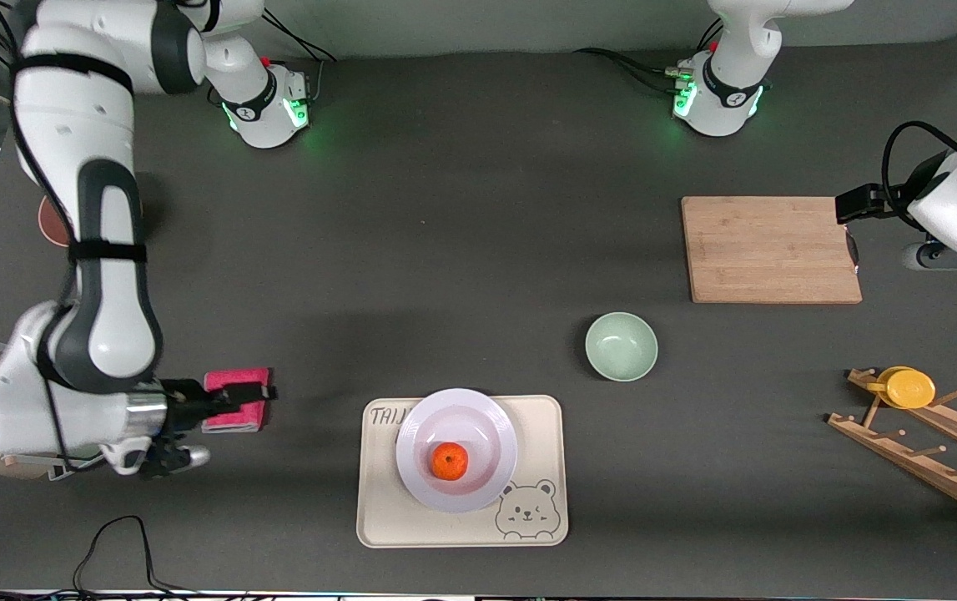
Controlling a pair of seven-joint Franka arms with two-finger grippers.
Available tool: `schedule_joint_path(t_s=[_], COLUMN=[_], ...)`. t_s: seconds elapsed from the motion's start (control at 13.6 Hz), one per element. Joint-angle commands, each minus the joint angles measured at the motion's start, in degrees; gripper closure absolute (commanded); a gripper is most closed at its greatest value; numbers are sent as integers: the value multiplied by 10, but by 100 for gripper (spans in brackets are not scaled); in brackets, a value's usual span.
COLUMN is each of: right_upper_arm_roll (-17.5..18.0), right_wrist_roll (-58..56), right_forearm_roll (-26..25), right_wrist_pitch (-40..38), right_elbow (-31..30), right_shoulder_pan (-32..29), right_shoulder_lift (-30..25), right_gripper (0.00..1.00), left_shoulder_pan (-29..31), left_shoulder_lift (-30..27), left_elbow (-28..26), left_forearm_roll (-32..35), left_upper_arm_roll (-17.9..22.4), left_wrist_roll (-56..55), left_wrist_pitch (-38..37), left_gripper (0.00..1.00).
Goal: Place orange and plate with both arms
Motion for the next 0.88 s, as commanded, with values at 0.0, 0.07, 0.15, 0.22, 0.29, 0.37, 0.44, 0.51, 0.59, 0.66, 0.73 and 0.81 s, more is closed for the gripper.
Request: schedule_joint_path(t_s=[0.0,0.07,0.15,0.22,0.29,0.37,0.44,0.51,0.59,0.66,0.73,0.81], right_upper_arm_roll=[0,1,3,4,5,7,16,48,85,105,119,138], right_wrist_roll=[35,56,84,106,118,121,123,124,124,128,135,137], right_forearm_roll=[-122,-169,-199,-215,-229,-249,-268,-276,-287,-296,-296,-296], right_wrist_pitch=[-30,-54,-78,-89,-89,-87,-85,-84,-83,-82,-80,-63], right_elbow=[-66,-67,-74,-86,-107,-125,-134,-140,-142,-142,-148,-163], right_shoulder_pan=[11,11,12,12,10,10,3,-28,-63,-85,-99,-121], right_shoulder_lift=[-113,-138,-167,-198,-233,-262,-284,-297,-306,-310,-316,-327], right_gripper=[0,0,0,0,0,0,0,0,0,0,0,0], left_shoulder_pan=[-3,-3,-3,-3,-2,-3,-3,-4,-5,-5,-6,-6], left_shoulder_lift=[2,2,1,1,1,1,0,0,0,0,0,0], left_elbow=[11,11,11,12,12,12,12,13,18,18,18,19], left_forearm_roll=[8,8,8,8,8,8,8,8,8,8,8,8], left_upper_arm_roll=[2,2,3,3,3,3,3,3,2,2,2,2], left_wrist_roll=[-4,-5,-5,-5,-4,-5,-5,-5,-4,-4,-4,-3], left_wrist_pitch=[-12,-13,-13,-15,-15,-16,-19,-19,-20,-20,-21,-21], left_gripper=[0,0,0,0,0,0,0,0,0,0,0,0])
